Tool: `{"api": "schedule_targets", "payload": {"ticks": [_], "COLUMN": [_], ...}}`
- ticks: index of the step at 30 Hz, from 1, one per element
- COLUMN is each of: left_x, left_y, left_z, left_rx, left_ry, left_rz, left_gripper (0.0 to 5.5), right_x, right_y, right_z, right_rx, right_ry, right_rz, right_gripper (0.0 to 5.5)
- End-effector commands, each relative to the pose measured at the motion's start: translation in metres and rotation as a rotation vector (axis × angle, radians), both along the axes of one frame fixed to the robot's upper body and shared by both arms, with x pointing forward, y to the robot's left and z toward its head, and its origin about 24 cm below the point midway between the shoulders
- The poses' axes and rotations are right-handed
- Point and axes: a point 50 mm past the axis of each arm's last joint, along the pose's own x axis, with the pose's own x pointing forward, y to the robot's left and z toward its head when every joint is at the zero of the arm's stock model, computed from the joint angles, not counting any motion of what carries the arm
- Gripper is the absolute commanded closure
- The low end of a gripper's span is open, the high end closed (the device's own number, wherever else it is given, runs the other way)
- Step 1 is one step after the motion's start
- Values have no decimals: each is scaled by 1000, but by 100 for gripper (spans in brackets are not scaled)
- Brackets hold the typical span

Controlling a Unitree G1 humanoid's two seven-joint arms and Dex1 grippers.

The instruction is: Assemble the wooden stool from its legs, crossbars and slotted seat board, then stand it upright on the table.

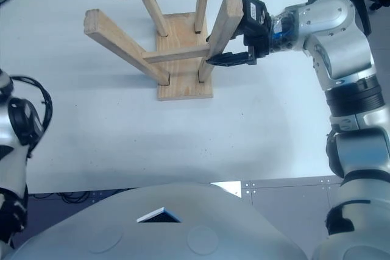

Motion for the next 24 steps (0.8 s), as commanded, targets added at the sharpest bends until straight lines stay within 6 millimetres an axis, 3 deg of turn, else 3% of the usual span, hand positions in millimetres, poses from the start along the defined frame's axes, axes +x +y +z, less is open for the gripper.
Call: {"api": "schedule_targets", "payload": {"ticks": [1,4,8,16,24], "left_x": [-11,-20,-6,9,9], "left_y": [-51,-68,-81,-88,-95], "left_z": [18,-16,-50,-95,-104], "left_rx": [460,755,989,1157,1159], "left_ry": [-134,-157,-262,-274,-300], "left_rz": [-218,-313,-294,-307,-312], "left_gripper": [138,138,203,348,447], "right_x": [-19,-22,-26,-28,-28], "right_y": [-41,-39,-37,-34,-30], "right_z": [-75,-78,-80,-77,-77], "right_rx": [-340,-322,-310,-299,-296], "right_ry": [215,219,222,213,220], "right_rz": [-272,-292,-307,-307,-300], "right_gripper": [347,347,347,347,347]}}
